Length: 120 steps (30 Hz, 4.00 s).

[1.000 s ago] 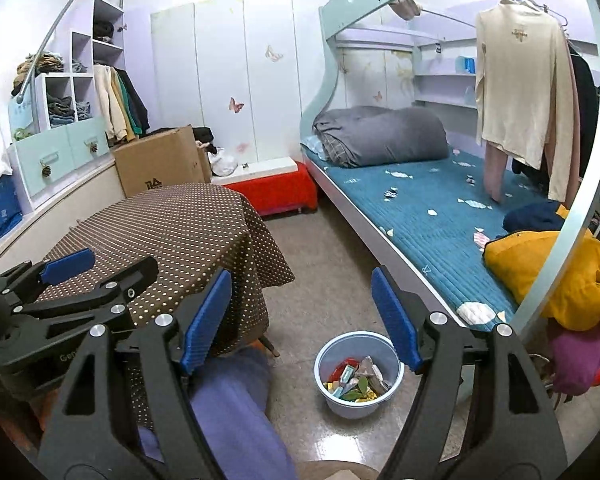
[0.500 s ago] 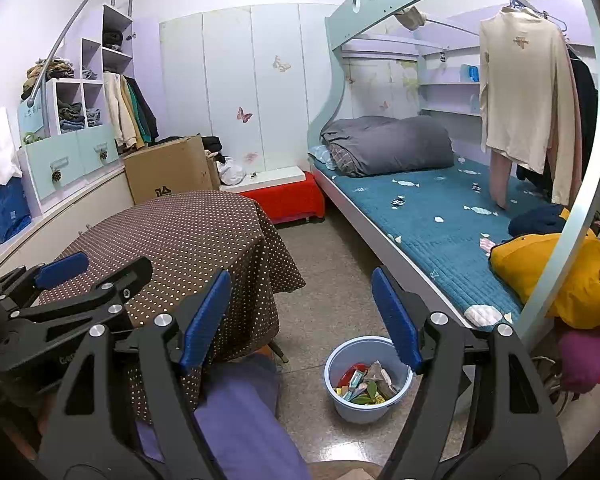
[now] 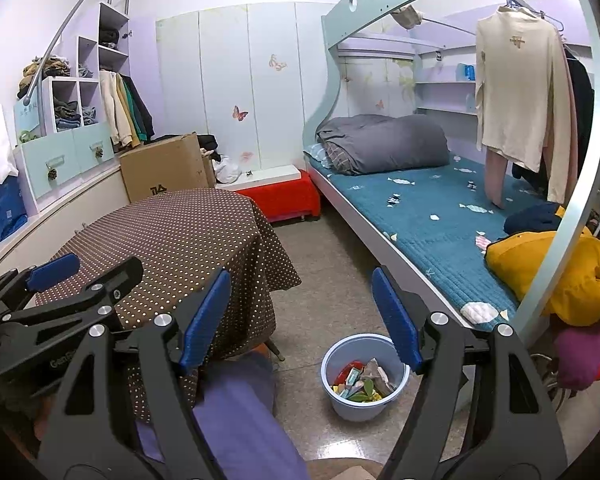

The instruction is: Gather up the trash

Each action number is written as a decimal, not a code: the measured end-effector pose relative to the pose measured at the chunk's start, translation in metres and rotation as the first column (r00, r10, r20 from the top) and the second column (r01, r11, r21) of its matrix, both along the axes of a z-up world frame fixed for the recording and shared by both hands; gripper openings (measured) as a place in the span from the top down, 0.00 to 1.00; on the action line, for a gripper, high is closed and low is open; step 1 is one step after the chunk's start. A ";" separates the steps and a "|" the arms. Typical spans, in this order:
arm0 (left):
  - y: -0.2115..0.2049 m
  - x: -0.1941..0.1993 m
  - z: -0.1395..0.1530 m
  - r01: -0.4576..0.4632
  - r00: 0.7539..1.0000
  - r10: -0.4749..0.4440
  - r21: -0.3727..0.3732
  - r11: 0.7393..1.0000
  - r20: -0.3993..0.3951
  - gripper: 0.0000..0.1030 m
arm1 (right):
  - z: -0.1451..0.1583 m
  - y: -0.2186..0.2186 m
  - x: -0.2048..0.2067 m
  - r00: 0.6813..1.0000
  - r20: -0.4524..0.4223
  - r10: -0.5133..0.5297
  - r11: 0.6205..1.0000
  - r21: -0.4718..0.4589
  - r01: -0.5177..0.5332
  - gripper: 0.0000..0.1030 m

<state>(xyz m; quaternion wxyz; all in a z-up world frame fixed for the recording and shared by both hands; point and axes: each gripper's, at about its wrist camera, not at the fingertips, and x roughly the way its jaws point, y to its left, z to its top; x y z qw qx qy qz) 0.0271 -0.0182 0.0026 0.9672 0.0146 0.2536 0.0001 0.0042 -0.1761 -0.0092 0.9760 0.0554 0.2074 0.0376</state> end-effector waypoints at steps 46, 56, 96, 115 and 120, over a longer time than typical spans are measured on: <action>0.008 -0.008 0.002 -0.036 0.999 0.035 -0.011 0.999 -0.010 0.23 | 0.001 0.001 -0.002 1.000 0.001 0.028 1.000 0.003 -0.028 0.29; 0.006 -0.012 0.003 -0.040 0.999 0.040 -0.006 0.999 -0.003 0.23 | 0.003 0.002 -0.005 0.999 0.006 0.032 0.999 0.008 -0.033 0.29; 0.001 -0.021 0.002 -0.055 0.998 0.055 0.011 0.998 0.021 0.23 | 0.005 0.002 -0.007 0.999 0.002 0.041 0.999 0.031 -0.041 0.29; 0.000 -0.016 0.000 -0.063 0.998 0.063 0.022 0.998 0.004 0.23 | -0.002 0.001 -0.003 0.999 -0.010 0.045 0.998 0.035 -0.045 0.29; 0.002 -0.010 -0.001 -0.050 0.998 0.050 -0.002 0.999 -0.023 0.23 | -0.004 0.000 -0.001 0.998 -0.019 0.052 0.998 0.040 -0.051 0.29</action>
